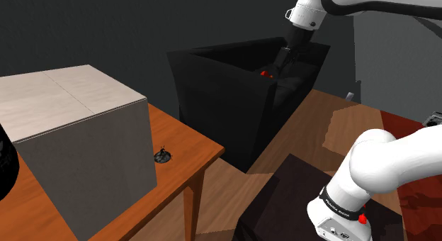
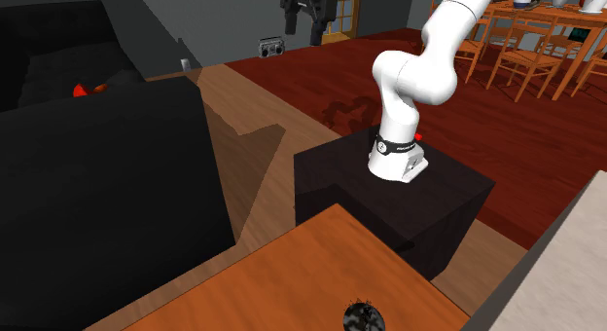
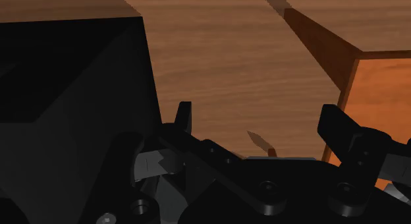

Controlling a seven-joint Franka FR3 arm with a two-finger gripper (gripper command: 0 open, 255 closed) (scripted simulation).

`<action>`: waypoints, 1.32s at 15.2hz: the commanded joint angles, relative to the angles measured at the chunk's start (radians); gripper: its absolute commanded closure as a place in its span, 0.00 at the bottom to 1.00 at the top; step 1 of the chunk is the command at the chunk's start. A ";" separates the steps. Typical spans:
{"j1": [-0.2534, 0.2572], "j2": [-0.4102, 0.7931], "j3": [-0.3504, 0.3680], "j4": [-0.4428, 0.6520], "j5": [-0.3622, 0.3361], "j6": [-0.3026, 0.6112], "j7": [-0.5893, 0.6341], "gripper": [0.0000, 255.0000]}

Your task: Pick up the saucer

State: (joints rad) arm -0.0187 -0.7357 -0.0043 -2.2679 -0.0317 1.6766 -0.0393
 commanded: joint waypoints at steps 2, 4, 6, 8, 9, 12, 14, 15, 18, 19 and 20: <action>0.007 0.015 0.017 -0.004 0.009 0.014 0.019 0.00; 0.019 0.048 0.052 -0.008 0.028 0.042 0.055 0.00; 0.032 0.085 0.086 -0.007 0.044 0.070 0.091 0.00; 0.044 0.125 0.119 -0.003 0.059 0.098 0.127 0.00; 0.049 0.147 0.136 0.001 0.066 0.112 0.145 0.00; 0.065 0.217 0.186 0.020 0.082 0.153 0.199 0.00; 0.074 0.268 0.219 0.038 0.088 0.179 0.236 0.00; 0.078 0.295 0.235 0.048 0.091 0.192 0.254 0.00; 0.090 0.380 0.283 0.087 0.091 0.227 0.310 0.00; 0.094 0.409 0.299 0.101 0.089 0.238 0.329 0.00; 0.098 0.440 0.314 0.117 0.086 0.249 0.349 0.00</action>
State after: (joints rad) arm 0.0738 -0.3231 0.2923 -2.1605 0.0549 1.9119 0.2866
